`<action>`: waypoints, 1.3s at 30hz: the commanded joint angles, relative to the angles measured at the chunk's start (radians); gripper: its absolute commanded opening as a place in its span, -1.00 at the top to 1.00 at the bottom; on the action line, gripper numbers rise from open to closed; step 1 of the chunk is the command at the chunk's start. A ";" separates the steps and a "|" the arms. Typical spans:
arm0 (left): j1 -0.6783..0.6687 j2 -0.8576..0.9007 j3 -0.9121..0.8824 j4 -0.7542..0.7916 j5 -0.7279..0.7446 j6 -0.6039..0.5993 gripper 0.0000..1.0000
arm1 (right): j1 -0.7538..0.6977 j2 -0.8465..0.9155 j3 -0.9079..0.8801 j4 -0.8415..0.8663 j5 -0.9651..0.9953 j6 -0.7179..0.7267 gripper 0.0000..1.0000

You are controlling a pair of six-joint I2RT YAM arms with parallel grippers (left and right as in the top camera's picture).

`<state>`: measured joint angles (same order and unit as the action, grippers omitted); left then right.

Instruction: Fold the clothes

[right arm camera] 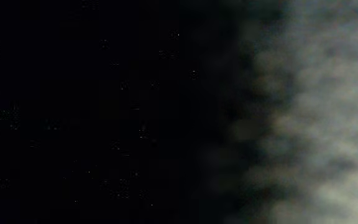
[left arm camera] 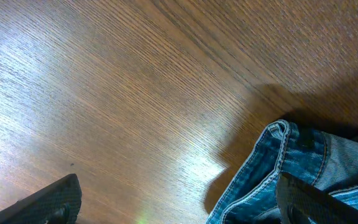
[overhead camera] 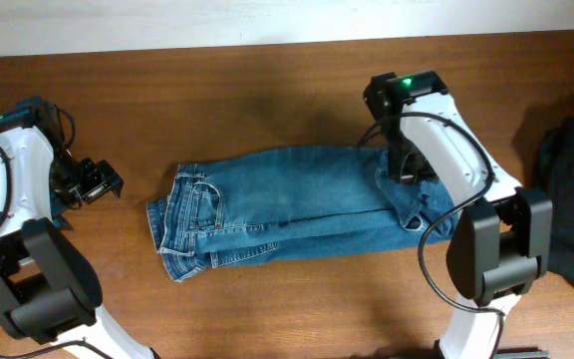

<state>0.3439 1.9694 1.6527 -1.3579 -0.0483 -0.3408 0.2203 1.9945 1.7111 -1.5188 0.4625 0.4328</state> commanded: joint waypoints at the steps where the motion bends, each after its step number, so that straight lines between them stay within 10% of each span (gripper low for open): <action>1: 0.006 -0.002 -0.002 0.001 0.008 -0.003 -0.98 | -0.004 -0.023 0.016 -0.008 0.047 0.013 0.93; 14: 0.006 -0.002 -0.002 0.012 0.008 -0.003 -0.98 | 0.179 -0.023 0.030 0.020 -0.296 0.023 0.80; 17: 0.006 -0.002 -0.002 0.011 0.008 -0.003 -0.98 | 0.246 -0.021 0.026 0.049 -0.302 0.033 -0.60; 19: 0.006 -0.002 -0.002 0.011 0.008 -0.003 -0.98 | 0.275 -0.019 0.026 0.056 -0.303 0.032 -0.93; 39: 0.006 -0.002 -0.002 0.015 0.008 -0.003 -0.98 | 0.186 -0.004 0.037 0.111 -0.349 0.016 -0.98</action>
<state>0.3439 1.9694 1.6527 -1.3453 -0.0483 -0.3408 0.3775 1.9945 1.7313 -1.4273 0.1650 0.4595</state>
